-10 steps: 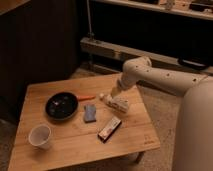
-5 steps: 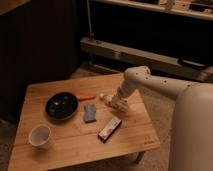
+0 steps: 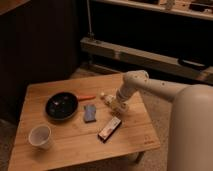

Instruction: Place the bottle in the ceramic bowl

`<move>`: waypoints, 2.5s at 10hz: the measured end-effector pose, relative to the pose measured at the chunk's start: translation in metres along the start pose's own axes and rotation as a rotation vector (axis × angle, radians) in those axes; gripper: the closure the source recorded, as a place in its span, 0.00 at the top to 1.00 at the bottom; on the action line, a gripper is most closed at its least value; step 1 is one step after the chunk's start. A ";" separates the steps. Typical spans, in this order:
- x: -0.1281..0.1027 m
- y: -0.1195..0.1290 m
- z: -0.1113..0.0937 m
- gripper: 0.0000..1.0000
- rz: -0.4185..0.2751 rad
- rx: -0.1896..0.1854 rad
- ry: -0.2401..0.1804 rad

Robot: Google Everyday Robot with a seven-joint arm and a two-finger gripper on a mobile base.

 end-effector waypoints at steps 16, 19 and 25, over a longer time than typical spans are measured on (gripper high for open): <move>-0.177 0.220 -0.041 0.05 -0.508 -0.252 -0.203; -0.172 0.249 -0.026 0.35 -0.617 -0.265 -0.135; -0.169 0.236 0.008 0.78 -0.531 -0.194 0.036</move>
